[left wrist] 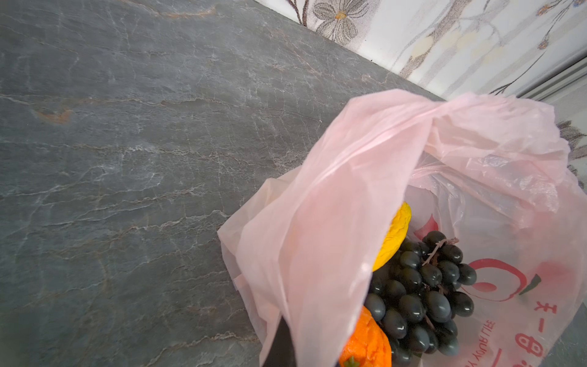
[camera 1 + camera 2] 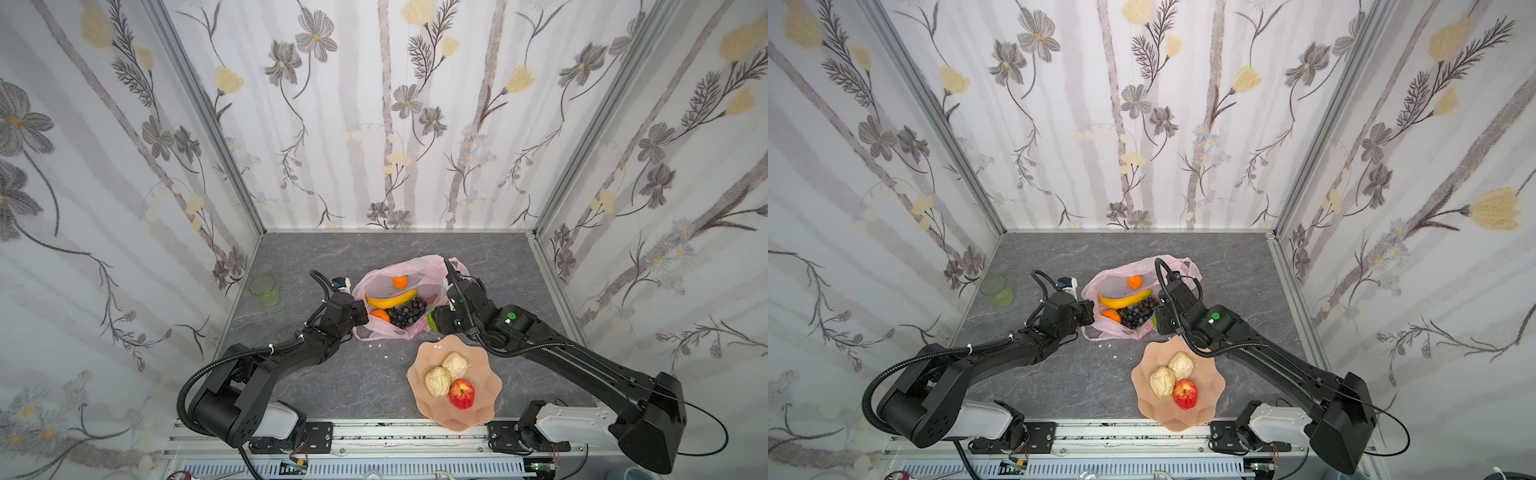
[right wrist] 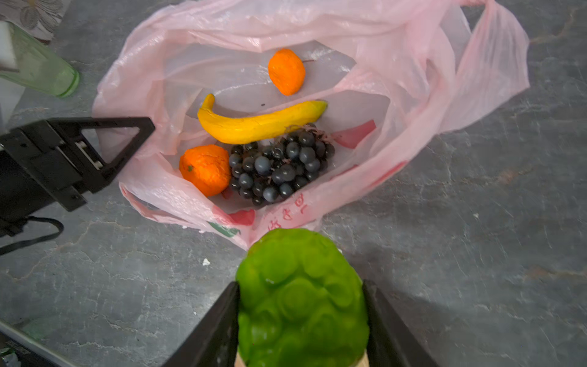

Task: Take the fake fruits out of the plastic bag
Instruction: 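Carry the green fruit with the right gripper over the peach bowl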

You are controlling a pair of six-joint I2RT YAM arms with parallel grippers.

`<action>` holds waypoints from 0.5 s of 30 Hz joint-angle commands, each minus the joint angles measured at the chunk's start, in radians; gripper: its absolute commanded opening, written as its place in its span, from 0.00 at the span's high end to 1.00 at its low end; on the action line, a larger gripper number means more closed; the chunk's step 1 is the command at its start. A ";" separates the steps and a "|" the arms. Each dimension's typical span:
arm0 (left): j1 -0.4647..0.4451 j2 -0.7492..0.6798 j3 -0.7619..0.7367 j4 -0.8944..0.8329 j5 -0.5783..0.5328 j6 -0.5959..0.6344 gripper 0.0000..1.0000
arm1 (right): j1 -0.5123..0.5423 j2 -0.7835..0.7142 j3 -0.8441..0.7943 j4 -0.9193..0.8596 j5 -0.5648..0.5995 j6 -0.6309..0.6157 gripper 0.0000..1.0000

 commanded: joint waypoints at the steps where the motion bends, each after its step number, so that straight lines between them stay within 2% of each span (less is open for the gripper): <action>1: 0.001 0.004 0.010 0.009 -0.012 0.002 0.93 | 0.025 -0.072 -0.056 -0.077 0.044 0.074 0.45; 6: 0.001 0.018 0.014 0.009 -0.007 -0.001 0.93 | 0.034 -0.180 -0.130 -0.163 0.041 0.133 0.46; 15: 0.001 0.021 0.013 0.010 -0.016 0.000 0.93 | 0.048 -0.286 -0.214 -0.282 0.045 0.257 0.47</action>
